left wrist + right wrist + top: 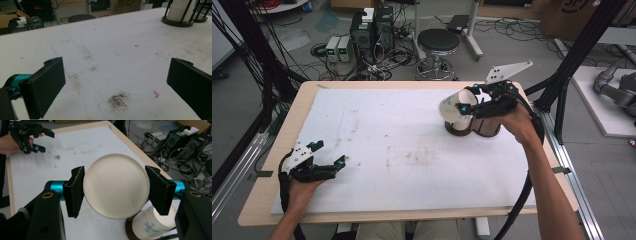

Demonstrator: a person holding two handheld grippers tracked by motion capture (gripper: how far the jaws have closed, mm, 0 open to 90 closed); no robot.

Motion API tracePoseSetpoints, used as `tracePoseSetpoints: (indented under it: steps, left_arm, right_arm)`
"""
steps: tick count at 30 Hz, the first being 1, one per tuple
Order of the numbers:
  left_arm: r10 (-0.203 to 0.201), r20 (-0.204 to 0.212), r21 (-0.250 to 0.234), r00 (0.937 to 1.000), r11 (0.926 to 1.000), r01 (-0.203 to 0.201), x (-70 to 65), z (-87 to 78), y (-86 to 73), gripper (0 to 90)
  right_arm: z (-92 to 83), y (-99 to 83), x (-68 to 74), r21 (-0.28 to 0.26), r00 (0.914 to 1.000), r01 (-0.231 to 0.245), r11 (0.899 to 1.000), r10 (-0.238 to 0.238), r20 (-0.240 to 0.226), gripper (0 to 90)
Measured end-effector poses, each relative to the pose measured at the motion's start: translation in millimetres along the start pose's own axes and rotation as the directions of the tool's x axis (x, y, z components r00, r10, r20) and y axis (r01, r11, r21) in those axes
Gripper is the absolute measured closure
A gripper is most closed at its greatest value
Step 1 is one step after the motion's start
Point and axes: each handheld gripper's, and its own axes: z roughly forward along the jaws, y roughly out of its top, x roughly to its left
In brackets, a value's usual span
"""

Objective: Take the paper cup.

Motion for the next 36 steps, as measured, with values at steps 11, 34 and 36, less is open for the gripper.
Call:
tracePoseSetpoints:
  steps: [11,34,36]
  left_arm:
    - [-0.005,0.002,0.0,1.0,1.0,0.005,0.7,-0.1,-0.1,1.9]
    - [-0.008,0.004,-0.001,1.0,1.0,0.008,0.9,-0.3,-0.1,1.9]
    - [-0.008,0.005,-0.003,1.0,1.0,0.008,0.7,-0.2,-0.2,1.9]
  right_arm:
    - [19.8,-22.1,22.8,-0.09,0.9986,-0.037,0.995,0.033,-0.041,36.8]
    - [54.7,-63.6,65.2,-0.222,0.9879,-0.045,0.974,0.011,-0.155,36.8]
    - [56.3,-65.5,67.0,-0.226,0.9874,-0.047,0.973,0.011,-0.158,36.8]
